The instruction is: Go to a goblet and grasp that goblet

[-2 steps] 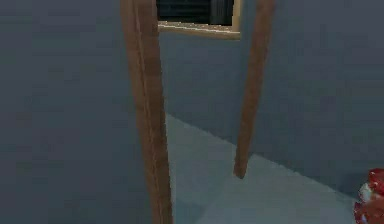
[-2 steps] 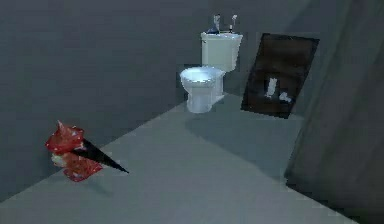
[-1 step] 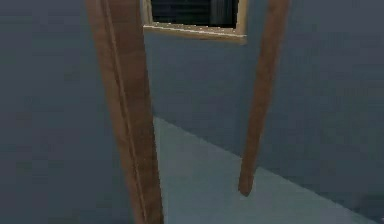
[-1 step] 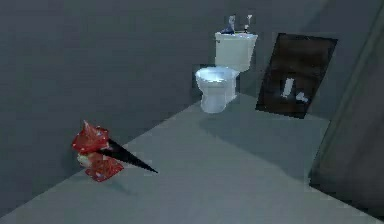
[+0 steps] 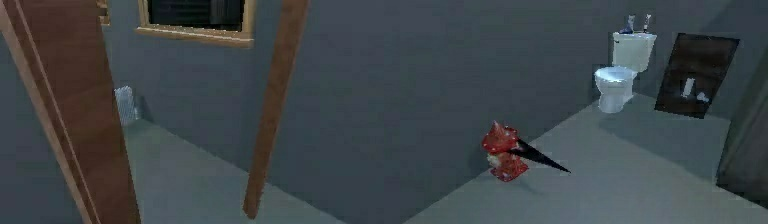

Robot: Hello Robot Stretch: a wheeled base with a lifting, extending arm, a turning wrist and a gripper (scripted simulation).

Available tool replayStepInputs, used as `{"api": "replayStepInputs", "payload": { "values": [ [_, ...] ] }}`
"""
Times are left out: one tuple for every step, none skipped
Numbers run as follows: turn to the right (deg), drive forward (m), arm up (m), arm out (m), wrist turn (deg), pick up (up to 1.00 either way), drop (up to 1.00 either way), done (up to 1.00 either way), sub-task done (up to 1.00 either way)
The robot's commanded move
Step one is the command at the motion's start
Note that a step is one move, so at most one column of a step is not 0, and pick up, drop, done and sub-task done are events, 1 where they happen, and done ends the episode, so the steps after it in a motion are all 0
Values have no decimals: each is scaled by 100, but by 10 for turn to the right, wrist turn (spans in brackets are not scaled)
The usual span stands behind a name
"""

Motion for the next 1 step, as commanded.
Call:
{"api": "replayStepInputs", "payload": {
  "values": [
    [450,0,0,0,0,0,0,0,0]
  ]
}}
